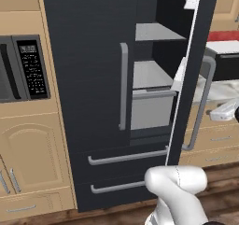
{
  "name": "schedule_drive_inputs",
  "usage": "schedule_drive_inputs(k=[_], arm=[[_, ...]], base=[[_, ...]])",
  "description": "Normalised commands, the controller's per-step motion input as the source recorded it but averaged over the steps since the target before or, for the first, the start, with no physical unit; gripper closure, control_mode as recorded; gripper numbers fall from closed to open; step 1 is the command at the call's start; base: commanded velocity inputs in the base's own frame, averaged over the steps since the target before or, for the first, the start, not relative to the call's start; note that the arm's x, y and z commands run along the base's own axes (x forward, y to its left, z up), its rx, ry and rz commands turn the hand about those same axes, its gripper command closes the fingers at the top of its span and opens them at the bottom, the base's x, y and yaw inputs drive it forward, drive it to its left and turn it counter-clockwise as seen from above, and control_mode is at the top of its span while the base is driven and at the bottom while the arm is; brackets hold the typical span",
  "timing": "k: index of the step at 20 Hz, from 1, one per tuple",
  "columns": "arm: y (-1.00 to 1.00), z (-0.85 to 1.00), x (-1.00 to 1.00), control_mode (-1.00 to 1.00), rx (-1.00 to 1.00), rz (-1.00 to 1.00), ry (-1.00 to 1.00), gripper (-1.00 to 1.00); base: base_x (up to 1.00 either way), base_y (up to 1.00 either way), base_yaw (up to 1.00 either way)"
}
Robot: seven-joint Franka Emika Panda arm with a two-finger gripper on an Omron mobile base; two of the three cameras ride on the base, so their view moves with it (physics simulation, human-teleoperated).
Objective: Retrieve the sausage and cheese from the fridge and place them on the cutting board on the counter.
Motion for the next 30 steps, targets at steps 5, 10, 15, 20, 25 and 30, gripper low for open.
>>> schedule_drive_inputs(k=[5,10,15,20,25,30], arm=[[0.11,0.43,-0.57,-1.0,-0.03,-0.03,-0.01,-1.0],[0.61,0.34,-0.45,-1.0,-0.1,-0.27,-0.03,-1.0],[0.88,0.03,0.0,-1.0,-0.15,-0.39,0.13,-1.0],[0.95,0.0,0.07,-1.0,-0.16,-0.24,0.04,-1.0],[0.9,0.19,0.03,-1.0,-0.19,-0.27,0.18,-1.0],[0.23,0.0,0.41,-1.0,-0.15,-0.12,0.09,-1.0]], base=[[0.0,0.0,0.0],[0.0,0.0,0.0],[0.0,0.0,0.0],[0.0,0.0,0.0],[0.0,0.0,0.0],[0.0,0.0,0.0]])
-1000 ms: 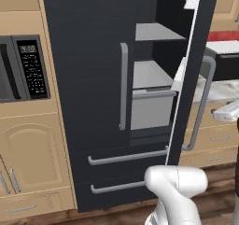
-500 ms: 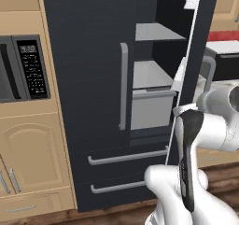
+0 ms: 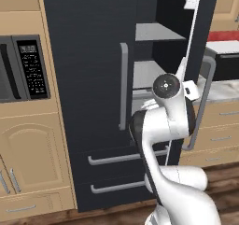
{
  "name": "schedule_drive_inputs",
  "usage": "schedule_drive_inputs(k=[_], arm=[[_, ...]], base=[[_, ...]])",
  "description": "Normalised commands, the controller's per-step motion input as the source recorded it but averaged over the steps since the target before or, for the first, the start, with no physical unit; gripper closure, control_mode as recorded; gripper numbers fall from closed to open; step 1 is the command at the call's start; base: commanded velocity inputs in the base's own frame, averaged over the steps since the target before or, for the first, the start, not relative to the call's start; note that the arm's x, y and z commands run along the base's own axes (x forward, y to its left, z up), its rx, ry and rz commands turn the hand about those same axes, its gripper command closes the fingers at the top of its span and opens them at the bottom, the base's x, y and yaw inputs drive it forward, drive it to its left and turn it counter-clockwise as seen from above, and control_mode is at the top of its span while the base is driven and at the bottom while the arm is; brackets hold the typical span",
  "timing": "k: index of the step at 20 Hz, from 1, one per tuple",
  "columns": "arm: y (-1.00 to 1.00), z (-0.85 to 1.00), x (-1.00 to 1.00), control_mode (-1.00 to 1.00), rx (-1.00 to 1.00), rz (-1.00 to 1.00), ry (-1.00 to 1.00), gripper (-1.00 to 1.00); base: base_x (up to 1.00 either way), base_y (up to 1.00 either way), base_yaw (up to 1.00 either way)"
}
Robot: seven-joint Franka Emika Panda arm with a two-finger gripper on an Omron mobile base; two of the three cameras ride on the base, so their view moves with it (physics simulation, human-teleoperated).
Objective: Retrieve the sausage and cheese from the fridge and place them on the cutting board on the counter.
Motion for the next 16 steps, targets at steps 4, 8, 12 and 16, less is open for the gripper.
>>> schedule_drive_inputs(k=[4,8,12,16], arm=[[0.21,0.0,0.59,-1.0,-0.04,-0.07,0.1,-1.0],[0.06,0.0,0.73,-1.0,-0.06,-0.19,0.13,-1.0],[0.0,0.0,0.64,-1.0,-0.04,-0.2,0.01,-1.0],[0.0,0.0,0.52,-1.0,-0.11,-0.2,0.0,-1.0]], base=[[0.0,0.0,0.0],[0.0,0.0,0.0],[0.0,0.0,0.0],[0.0,0.0,0.0]])
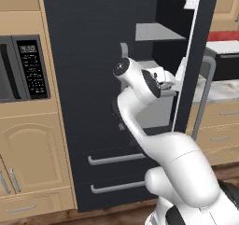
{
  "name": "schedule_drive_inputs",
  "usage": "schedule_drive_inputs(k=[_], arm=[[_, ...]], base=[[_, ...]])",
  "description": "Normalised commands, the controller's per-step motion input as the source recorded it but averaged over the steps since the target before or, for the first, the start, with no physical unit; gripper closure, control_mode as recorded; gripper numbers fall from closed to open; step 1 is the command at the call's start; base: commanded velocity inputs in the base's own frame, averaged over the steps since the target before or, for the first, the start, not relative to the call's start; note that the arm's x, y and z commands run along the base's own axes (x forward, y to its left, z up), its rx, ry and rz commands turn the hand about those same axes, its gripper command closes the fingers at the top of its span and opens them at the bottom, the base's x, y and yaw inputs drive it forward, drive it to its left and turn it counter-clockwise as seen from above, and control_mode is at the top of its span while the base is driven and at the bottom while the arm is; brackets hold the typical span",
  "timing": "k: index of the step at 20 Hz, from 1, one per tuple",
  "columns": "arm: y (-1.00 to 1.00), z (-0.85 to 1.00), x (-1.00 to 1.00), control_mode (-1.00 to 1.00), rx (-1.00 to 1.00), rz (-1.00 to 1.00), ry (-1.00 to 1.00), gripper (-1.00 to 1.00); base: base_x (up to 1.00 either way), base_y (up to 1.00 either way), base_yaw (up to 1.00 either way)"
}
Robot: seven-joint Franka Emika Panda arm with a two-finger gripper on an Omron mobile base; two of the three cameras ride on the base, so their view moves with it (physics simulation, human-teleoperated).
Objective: Retrieve the sausage and cheese from the fridge and place them on the cutting board on the counter.
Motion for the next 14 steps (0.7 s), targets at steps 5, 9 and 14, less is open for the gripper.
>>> schedule_drive_inputs(k=[5,9,14], arm=[[-0.17,-0.04,0.44,-1.0,-0.12,-0.11,0.0,-1.0],[-0.48,-0.13,0.29,-1.0,-0.1,-0.01,0.0,-1.0],[-0.49,-0.14,0.07,-1.0,-0.08,0.0,0.0,-1.0]], base=[[0.0,0.0,0.0],[0.0,0.0,0.0],[0.0,0.0,0.0]])
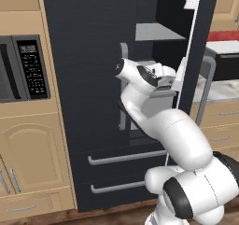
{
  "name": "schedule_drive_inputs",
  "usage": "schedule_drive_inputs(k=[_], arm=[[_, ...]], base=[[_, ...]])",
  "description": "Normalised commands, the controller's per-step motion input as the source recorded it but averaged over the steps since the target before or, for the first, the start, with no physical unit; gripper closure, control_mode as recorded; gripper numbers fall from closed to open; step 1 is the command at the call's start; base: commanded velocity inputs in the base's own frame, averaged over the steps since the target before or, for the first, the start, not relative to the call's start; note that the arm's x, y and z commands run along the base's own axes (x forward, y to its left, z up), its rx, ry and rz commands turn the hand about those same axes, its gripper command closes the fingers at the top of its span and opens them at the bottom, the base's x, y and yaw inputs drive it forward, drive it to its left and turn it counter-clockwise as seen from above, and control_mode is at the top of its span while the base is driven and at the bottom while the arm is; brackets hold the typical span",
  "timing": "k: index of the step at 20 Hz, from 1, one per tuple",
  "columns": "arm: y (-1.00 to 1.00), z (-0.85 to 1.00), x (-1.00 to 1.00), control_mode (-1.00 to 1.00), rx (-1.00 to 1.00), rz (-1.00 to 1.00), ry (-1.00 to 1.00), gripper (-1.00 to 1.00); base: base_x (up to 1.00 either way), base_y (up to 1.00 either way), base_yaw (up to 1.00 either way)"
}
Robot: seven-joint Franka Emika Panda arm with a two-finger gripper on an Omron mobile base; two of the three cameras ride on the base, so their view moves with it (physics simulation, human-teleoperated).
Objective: Retrieve the sausage and cheese from the fridge and place them on the cutting board on the counter.
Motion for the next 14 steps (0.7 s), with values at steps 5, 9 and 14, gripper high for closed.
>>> schedule_drive_inputs(k=[5,9,14], arm=[[-0.23,-0.23,0.16,-1.0,-0.06,0.0,0.0,-1.0],[-0.33,-0.13,0.01,-1.0,-0.05,-0.01,0.0,-1.0],[-0.5,-0.01,-0.04,-1.0,-0.04,-0.04,0.0,-1.0]], base=[[0.0,0.0,0.0],[0.0,0.0,0.0],[0.0,0.0,0.0]])
